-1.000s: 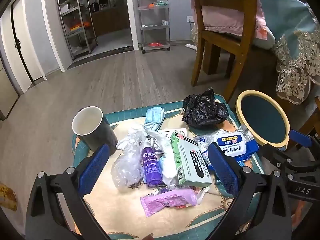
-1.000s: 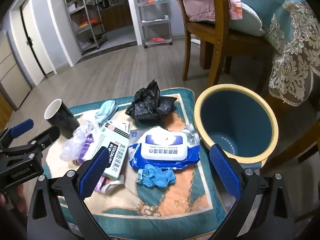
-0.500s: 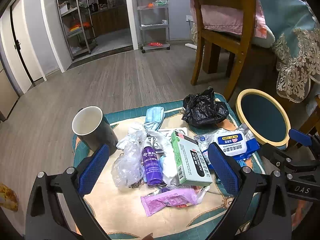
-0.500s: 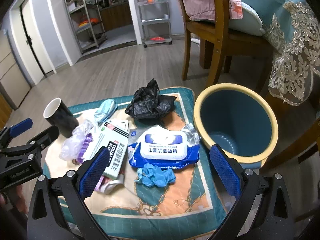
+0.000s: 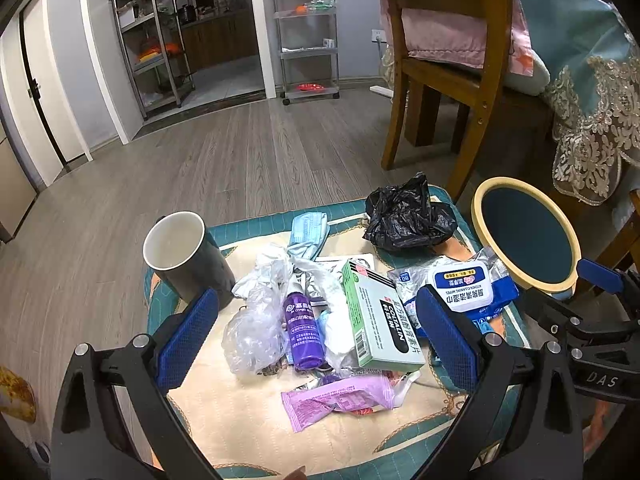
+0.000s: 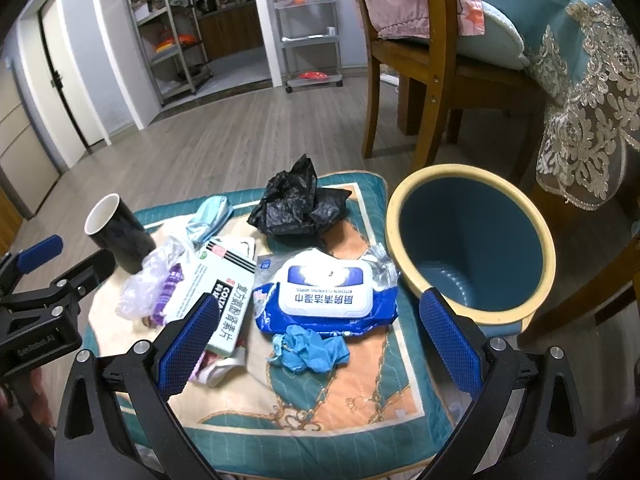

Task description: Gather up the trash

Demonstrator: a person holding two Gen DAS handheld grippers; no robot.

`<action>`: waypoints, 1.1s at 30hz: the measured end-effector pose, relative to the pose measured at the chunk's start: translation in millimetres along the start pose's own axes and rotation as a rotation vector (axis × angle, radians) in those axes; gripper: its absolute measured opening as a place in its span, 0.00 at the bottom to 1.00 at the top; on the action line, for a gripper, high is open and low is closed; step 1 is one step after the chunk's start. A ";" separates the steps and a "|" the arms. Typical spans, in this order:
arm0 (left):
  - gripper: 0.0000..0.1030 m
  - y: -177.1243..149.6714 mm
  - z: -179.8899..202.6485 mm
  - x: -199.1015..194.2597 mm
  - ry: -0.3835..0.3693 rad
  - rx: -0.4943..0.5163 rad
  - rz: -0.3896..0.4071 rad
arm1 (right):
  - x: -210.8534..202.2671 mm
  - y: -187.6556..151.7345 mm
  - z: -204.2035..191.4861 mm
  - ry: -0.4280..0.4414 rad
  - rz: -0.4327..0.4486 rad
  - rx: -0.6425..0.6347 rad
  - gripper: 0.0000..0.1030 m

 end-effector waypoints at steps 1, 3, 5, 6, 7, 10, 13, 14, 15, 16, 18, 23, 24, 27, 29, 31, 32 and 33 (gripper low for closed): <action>0.94 0.1 0.0 0.0 0.000 0.000 0.001 | 0.3 0.2 -0.2 -0.001 -0.001 -0.001 0.96; 0.94 -0.7 0.1 0.2 0.001 0.002 0.002 | 0.5 -0.4 0.6 -0.003 -0.002 -0.001 0.96; 0.94 -1.1 0.1 0.2 0.000 0.001 0.001 | 0.4 0.2 0.3 -0.001 -0.001 0.001 0.96; 0.94 -0.7 0.3 0.1 0.000 0.002 0.002 | 0.5 -0.1 0.2 -0.002 -0.001 0.000 0.96; 0.94 -1.3 0.3 0.2 0.001 0.002 0.001 | 0.6 -0.1 -0.1 -0.002 -0.002 -0.001 0.96; 0.94 -1.6 -0.1 0.1 0.002 0.004 0.000 | 0.5 0.3 0.0 -0.001 -0.002 -0.001 0.96; 0.94 -1.9 -0.3 0.4 0.001 0.005 0.000 | 0.6 1.0 -0.2 -0.001 -0.001 -0.001 0.96; 0.94 -1.5 -0.2 0.5 0.001 0.004 -0.001 | 0.8 0.8 0.0 -0.001 -0.002 0.000 0.96; 0.94 -1.3 -0.2 0.4 0.002 0.004 -0.001 | 1.0 0.5 0.1 -0.002 -0.003 0.000 0.96; 0.94 -1.3 -0.2 0.5 0.002 0.004 -0.001 | 0.9 0.4 0.1 -0.003 -0.003 0.000 0.96; 0.94 -1.4 -0.2 0.5 0.001 0.004 -0.001 | 0.8 1.3 -0.4 -0.002 -0.003 -0.001 0.96; 0.94 -1.8 -0.6 0.2 0.002 0.007 -0.004 | 1.1 1.1 -0.5 -0.001 -0.004 -0.002 0.96; 0.94 -1.8 -0.5 0.2 0.002 0.007 -0.004 | 1.1 1.0 -0.6 -0.001 -0.004 -0.003 0.96; 0.94 -2.0 -0.4 0.1 0.002 0.008 -0.003 | 1.1 1.6 -0.6 -0.002 -0.002 -0.002 0.96; 0.94 -1.9 -0.4 0.2 0.003 0.009 -0.003 | 1.5 2.2 -0.7 -0.002 -0.003 -0.001 0.96; 0.94 -1.6 -0.6 0.3 0.003 0.008 -0.003 | 3.0 3.7 -0.9 -0.001 0.006 -0.009 0.96; 0.94 -0.7 -1.1 0.8 0.005 0.008 -0.001 | 6.2 6.0 -0.4 -0.005 0.008 -0.026 0.96; 0.94 0.3 -1.2 2.1 0.005 0.008 0.000 | 10.5 9.8 0.1 -0.004 0.009 -0.041 0.96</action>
Point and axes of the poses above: each gripper's, at about its wrist camera, not at the fingertips, and x roughly the way its jaws point, z to its right, y to its top, the point moved 8 cm from there along x, roughly the way its jaws point, and after that the axes turned 6 degrees about -x, right-handed, at the moved point
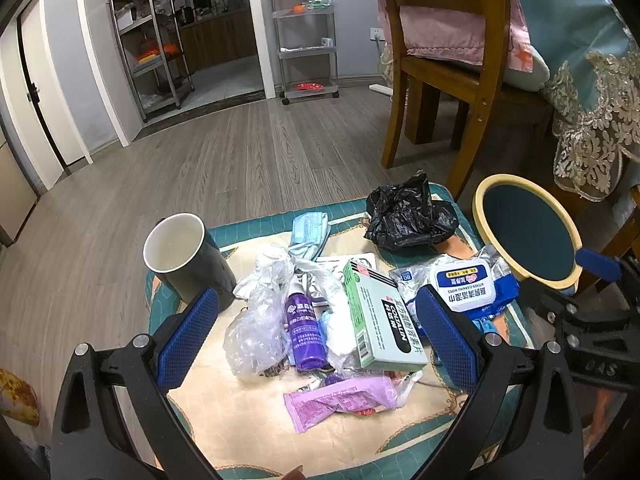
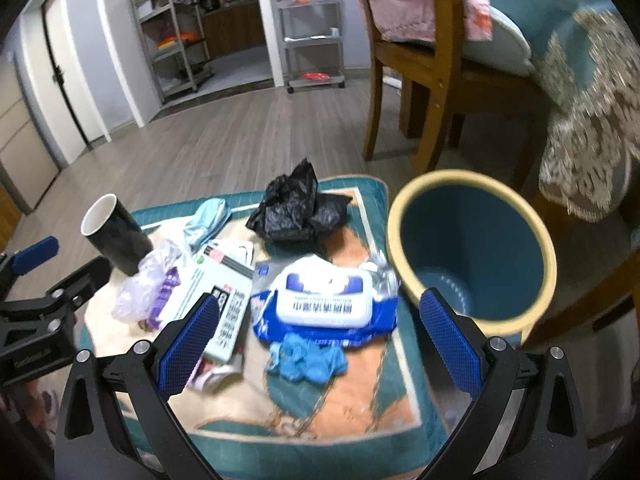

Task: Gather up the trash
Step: 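Grasp the black plastic bag with the right tool while the left tool grasps the blue mask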

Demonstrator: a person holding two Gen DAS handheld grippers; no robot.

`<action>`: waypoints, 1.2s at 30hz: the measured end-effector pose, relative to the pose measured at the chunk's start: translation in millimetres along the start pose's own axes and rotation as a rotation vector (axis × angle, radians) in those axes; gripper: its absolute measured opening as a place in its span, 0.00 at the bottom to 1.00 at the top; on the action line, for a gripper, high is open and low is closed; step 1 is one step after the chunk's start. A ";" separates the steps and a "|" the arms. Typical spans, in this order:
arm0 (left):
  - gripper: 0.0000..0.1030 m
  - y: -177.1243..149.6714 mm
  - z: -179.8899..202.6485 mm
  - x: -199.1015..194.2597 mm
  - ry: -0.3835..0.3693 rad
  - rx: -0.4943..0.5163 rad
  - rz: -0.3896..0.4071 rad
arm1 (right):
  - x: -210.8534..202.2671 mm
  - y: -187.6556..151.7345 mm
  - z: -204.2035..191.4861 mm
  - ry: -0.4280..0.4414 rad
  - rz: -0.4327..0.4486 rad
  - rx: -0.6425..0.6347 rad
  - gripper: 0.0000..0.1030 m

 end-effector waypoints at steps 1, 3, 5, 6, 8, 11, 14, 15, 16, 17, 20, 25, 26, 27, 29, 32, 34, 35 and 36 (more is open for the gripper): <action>0.94 2.2 -0.8 1.3 0.000 -0.002 0.003 | 3.3 4.1 0.2 0.005 0.001 -0.008 0.96; 0.94 9.6 -3.7 5.3 -0.003 -0.008 0.019 | 12.9 17.9 4.9 0.013 0.019 -0.015 0.96; 0.94 18.1 -7.4 11.6 0.003 -0.002 0.043 | 24.0 33.8 10.4 0.023 0.044 -0.013 0.96; 0.94 22.2 -9.3 15.8 0.005 0.003 0.051 | 32.9 39.0 14.1 0.024 0.047 -0.012 0.96; 0.94 29.8 -11.8 25.7 0.004 0.008 0.055 | 51.4 46.4 18.4 0.033 0.037 -0.013 0.96; 0.94 38.4 -17.2 44.9 -0.003 -0.006 0.035 | 80.5 53.6 20.5 0.050 -0.004 -0.018 0.96; 0.94 45.5 -26.6 63.7 0.018 -0.012 0.015 | 102.4 61.6 19.0 0.085 -0.020 -0.027 0.96; 0.94 47.5 -29.9 69.8 0.018 -0.017 0.009 | 107.3 65.2 19.1 0.089 -0.022 -0.028 0.96; 0.94 48.9 -32.3 76.2 0.011 -0.024 0.000 | 114.5 69.2 18.0 0.105 -0.028 -0.032 0.96; 0.94 49.8 -33.4 81.3 0.002 -0.029 -0.009 | 120.7 73.2 18.2 0.110 -0.035 -0.032 0.96; 0.94 47.0 -30.8 98.8 -0.037 -0.028 -0.053 | 139.8 80.8 18.4 0.127 -0.063 -0.030 0.94; 0.94 41.5 -11.9 121.1 -0.046 0.050 -0.096 | 166.2 75.4 11.9 0.155 -0.145 -0.015 0.89; 0.94 40.7 -9.0 126.7 -0.051 0.054 -0.107 | 171.5 73.0 9.8 0.164 -0.164 -0.015 0.83; 0.94 40.4 -7.5 131.5 -0.053 0.057 -0.116 | 175.9 70.5 8.4 0.170 -0.178 -0.020 0.79; 0.94 41.2 -6.8 141.4 -0.051 0.054 -0.129 | 183.1 65.0 8.9 0.162 -0.201 -0.036 0.65; 0.94 43.0 -4.7 156.2 -0.048 0.052 -0.145 | 191.3 55.2 11.0 0.161 -0.237 -0.044 0.52; 0.94 41.8 -3.4 168.8 -0.034 0.068 -0.164 | 193.0 51.0 10.6 0.173 -0.249 -0.045 0.40; 0.93 40.2 -2.3 176.4 -0.036 0.070 -0.185 | 192.4 49.9 9.6 0.181 -0.250 -0.047 0.34; 0.90 38.5 -1.5 183.2 -0.041 0.068 -0.204 | 191.1 49.8 8.0 0.192 -0.248 -0.048 0.32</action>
Point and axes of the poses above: each gripper's, at about its wrist camera, not at the fingertips, and x roughly the way its jaws point, z to its right, y to its top, the point moved 8 cm from there along x, roughly the way its jaws point, and after that the axes turned 6 degrees about -x, right-handed, at the moved point
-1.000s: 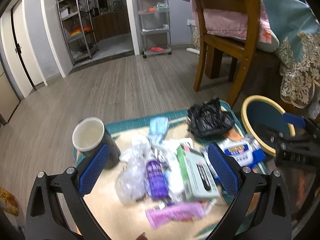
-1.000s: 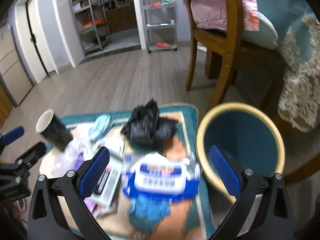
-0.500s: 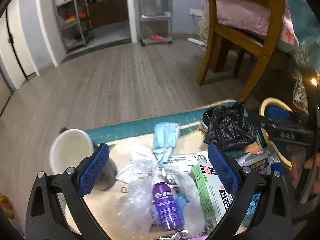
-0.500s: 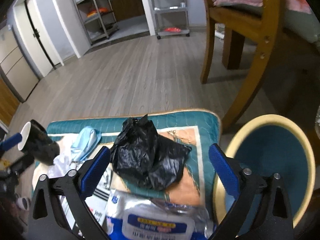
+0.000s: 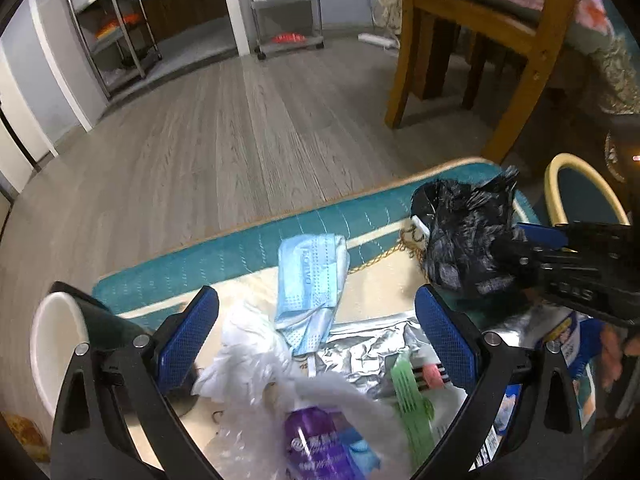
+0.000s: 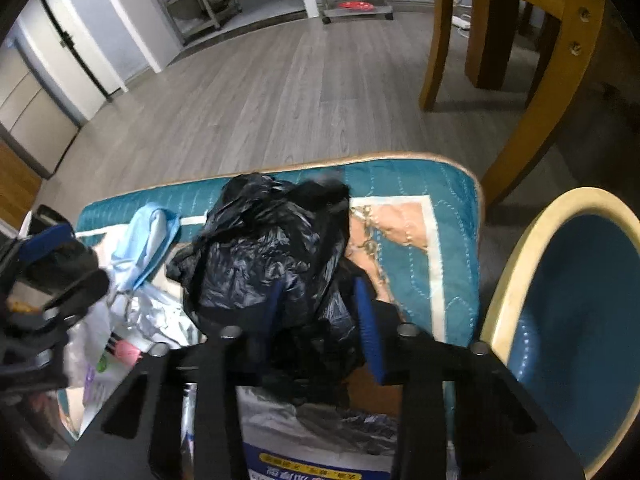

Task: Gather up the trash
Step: 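Grasp the black plastic bag with the right tool while the left tool grasps the blue mask, then carry both items over the teal bin and open both tools to drop them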

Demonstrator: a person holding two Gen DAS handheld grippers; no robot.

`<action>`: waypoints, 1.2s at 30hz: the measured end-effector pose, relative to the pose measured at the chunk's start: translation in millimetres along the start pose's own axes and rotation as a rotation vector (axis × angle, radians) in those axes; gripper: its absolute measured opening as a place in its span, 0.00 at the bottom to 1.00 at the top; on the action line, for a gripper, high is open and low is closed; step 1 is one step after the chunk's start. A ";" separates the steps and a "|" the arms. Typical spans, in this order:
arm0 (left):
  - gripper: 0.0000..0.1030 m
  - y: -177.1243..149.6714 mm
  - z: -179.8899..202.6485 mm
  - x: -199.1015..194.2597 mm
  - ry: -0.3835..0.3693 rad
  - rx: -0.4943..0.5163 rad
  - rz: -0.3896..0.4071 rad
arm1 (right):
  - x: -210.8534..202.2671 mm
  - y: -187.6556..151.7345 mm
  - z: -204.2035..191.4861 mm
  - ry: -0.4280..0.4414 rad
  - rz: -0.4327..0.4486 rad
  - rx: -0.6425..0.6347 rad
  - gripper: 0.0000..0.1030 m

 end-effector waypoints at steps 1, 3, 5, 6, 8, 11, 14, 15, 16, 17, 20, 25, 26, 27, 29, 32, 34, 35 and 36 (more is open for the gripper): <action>0.88 -0.3 -0.1 4.9 0.000 0.001 -0.014 | -0.6 0.4 -0.9 0.002 0.000 -0.004 0.28; 0.80 -1.6 -1.3 16.8 0.015 0.008 -0.050 | -3.5 1.2 -3.1 -0.003 0.003 -0.022 0.25; 0.74 -4.1 -2.6 26.0 0.022 0.007 -0.080 | -6.1 1.8 -3.0 -0.010 0.011 -0.030 0.22; 0.70 -5.0 -3.2 29.0 0.027 0.007 -0.090 | -8.3 2.0 -1.5 -0.012 0.018 -0.028 0.22; 0.61 -7.7 -3.8 36.3 0.033 0.015 -0.112 | -9.9 2.0 0.6 -0.018 0.024 -0.022 0.21; 0.46 -15.1 -6.6 46.6 0.034 0.008 -0.164 | -14.6 1.4 3.4 -0.025 0.034 -0.010 0.20; 0.36 -19.9 -12.5 49.4 0.049 -0.004 -0.177 | -22.3 3.2 4.9 -0.027 0.056 -0.004 0.19; 0.29 -20.5 -13.8 49.6 0.050 -0.013 -0.177 | -26.1 4.9 4.8 -0.025 0.065 -0.003 0.19; 0.24 -19.6 -15.8 48.0 0.051 -0.023 -0.170 | -29.8 6.9 5.5 -0.025 0.072 -0.004 0.19; 0.17 -19.3 -16.2 46.3 0.049 -0.025 -0.161 | -34.2 7.4 4.9 -0.026 0.080 -0.005 0.19; 0.13 -11.4 -15.4 33.0 0.069 -0.012 -0.106 | -51.2 9.6 6.1 -0.024 0.111 0.003 0.19; 0.12 12.6 -9.3 -10.6 0.024 -0.052 0.023 | -92.1 8.4 13.8 -0.022 0.180 0.043 0.19; 0.12 17.9 -6.2 -24.6 -0.005 -0.064 0.050 | -102.8 7.8 16.4 -0.025 0.196 0.052 0.19; 0.12 21.4 -2.3 -34.9 -0.028 -0.072 0.070 | -113.4 7.2 19.2 -0.024 0.213 0.061 0.19; 0.12 28.8 3.0 -60.3 -0.082 -0.085 0.122 | -132.1 3.9 24.3 -0.023 0.243 0.080 0.19; 0.12 39.5 15.3 -94.5 -0.148 -0.100 0.188 | -163.3 -1.0 34.8 -0.017 0.290 0.119 0.19; 0.12 44.3 26.0 -109.6 -0.177 -0.101 0.219 | -191.1 -5.0 46.6 -0.024 0.333 0.143 0.19; 0.12 45.4 34.8 -118.9 -0.192 -0.097 0.235 | -201.9 -7.3 51.7 -0.032 0.349 0.152 0.19; 0.12 45.4 43.0 -125.3 -0.205 -0.092 0.244 | -211.6 -9.6 57.4 -0.038 0.363 0.160 0.19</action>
Point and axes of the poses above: each gripper's, at about its wrist camera, not at the fingertips, and x roughly the way its jaws point, z to its right, y to its top, the point moved 8 cm from there along x, roughly the way its jaws point, and after that the axes turned 6 degrees about -x, right-handed, at the moved point
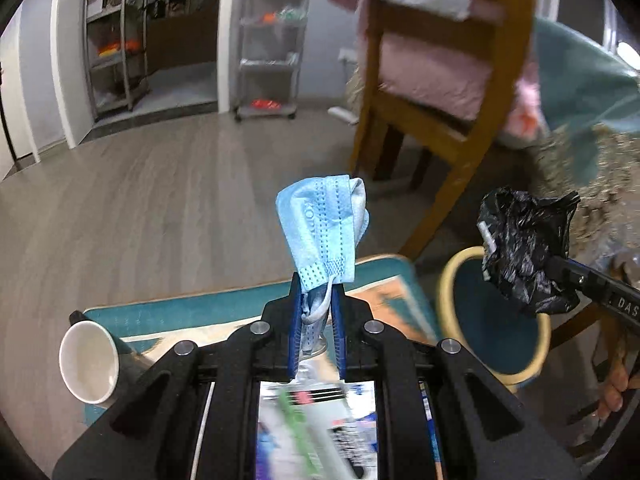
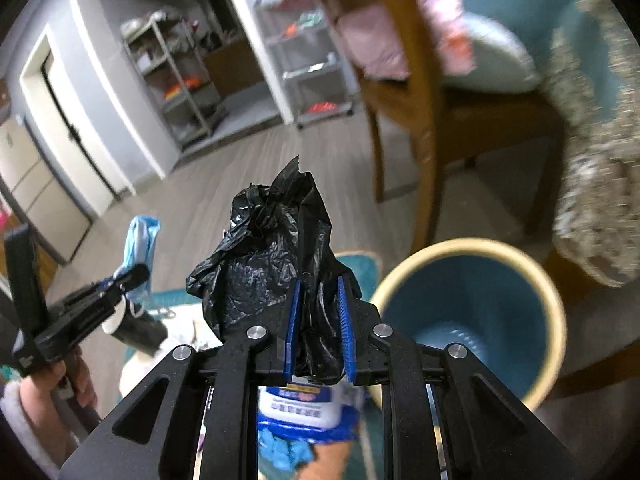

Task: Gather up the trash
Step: 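Carry both items over the teal bin and open both tools to drop them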

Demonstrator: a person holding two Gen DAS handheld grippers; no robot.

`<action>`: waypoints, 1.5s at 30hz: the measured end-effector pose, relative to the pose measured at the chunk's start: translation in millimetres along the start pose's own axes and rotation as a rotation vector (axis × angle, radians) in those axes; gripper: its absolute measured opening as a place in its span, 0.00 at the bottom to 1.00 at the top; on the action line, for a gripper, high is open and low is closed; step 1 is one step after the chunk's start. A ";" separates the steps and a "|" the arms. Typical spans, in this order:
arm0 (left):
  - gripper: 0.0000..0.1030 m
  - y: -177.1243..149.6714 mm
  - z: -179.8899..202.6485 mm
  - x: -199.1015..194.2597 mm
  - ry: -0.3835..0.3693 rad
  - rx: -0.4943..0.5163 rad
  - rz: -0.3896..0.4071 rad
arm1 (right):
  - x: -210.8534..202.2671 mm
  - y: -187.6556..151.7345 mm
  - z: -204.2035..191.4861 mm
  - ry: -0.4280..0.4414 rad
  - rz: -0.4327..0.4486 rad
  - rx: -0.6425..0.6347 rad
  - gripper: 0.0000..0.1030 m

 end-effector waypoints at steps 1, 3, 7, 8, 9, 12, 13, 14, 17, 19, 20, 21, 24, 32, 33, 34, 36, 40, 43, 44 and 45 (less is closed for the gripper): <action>0.12 -4.8 12.9 -6.3 -0.011 0.006 0.005 | -12.9 1.8 8.8 -0.012 0.020 0.011 0.19; 0.12 -8.0 40.2 -11.3 -0.041 0.036 0.017 | -35.1 1.6 27.0 -0.044 0.045 0.028 0.19; 0.12 -18.0 101.6 -6.9 -0.109 0.135 0.016 | -55.9 -6.6 65.4 -0.114 0.051 0.052 0.19; 0.12 -21.5 112.3 -1.9 -0.119 0.156 0.011 | -56.0 -9.8 76.3 -0.135 0.043 0.062 0.19; 0.12 -25.2 125.2 0.6 -0.133 0.180 0.006 | -53.6 -14.8 87.6 -0.160 0.029 0.067 0.19; 0.12 -41.3 161.6 16.8 -0.165 0.250 -0.018 | -43.0 -32.5 113.7 -0.227 -0.024 0.066 0.19; 0.12 -45.7 170.2 22.1 -0.171 0.265 -0.026 | -38.9 -34.8 117.1 -0.239 -0.035 0.068 0.19; 0.12 -51.3 181.1 30.2 -0.179 0.285 -0.040 | -34.3 -37.1 123.4 -0.252 -0.049 0.073 0.19; 0.12 -65.1 204.4 51.8 -0.203 0.323 -0.081 | -19.2 -45.7 143.0 -0.279 -0.091 0.093 0.19; 0.12 -74.9 219.4 64.0 -0.220 0.349 -0.103 | -10.4 -51.2 151.5 -0.287 -0.116 0.100 0.19; 0.12 -77.2 223.1 69.3 -0.224 0.355 -0.108 | -6.4 -53.4 155.3 -0.291 -0.127 0.104 0.19; 0.12 -79.6 225.1 73.9 -0.231 0.359 -0.116 | -2.0 -56.6 160.6 -0.297 -0.139 0.108 0.19; 0.12 -87.0 233.8 88.1 -0.250 0.347 -0.142 | 5.7 -63.7 171.7 -0.310 -0.166 0.125 0.19; 0.35 -96.4 236.2 102.5 -0.289 0.318 -0.179 | 10.0 -70.2 185.3 -0.304 -0.176 0.184 0.40; 0.41 -95.2 236.2 103.0 -0.287 0.316 -0.177 | 8.1 -69.8 184.0 -0.303 -0.171 0.187 0.43; 0.45 -93.9 234.8 102.1 -0.287 0.310 -0.173 | 6.4 -69.0 183.1 -0.300 -0.164 0.190 0.52; 0.60 -90.9 232.0 97.9 -0.283 0.303 -0.157 | 3.7 -64.8 179.4 -0.293 -0.144 0.190 0.67; 0.77 -80.0 222.9 82.9 -0.278 0.288 -0.113 | 0.1 -49.2 170.0 -0.304 -0.110 0.165 0.83; 0.84 -73.6 214.5 72.2 -0.260 0.295 -0.084 | -5.5 -41.8 166.0 -0.294 -0.083 0.175 0.91; 0.88 -70.9 210.4 67.4 -0.247 0.297 -0.069 | -6.9 -40.2 164.2 -0.290 -0.071 0.177 0.92; 0.91 -68.0 206.2 61.7 -0.234 0.301 -0.051 | -9.8 -38.0 161.9 -0.291 -0.059 0.174 0.93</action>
Point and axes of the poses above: each gripper's, at about its wrist camera, not at the fingertips, and x roughly the way its jaws point, z to its right, y to its top, the point moved 8 cm from there along x, roughly the way its jaws point, and after that the axes turned 6 degrees about -x, right-handed, at the moved point
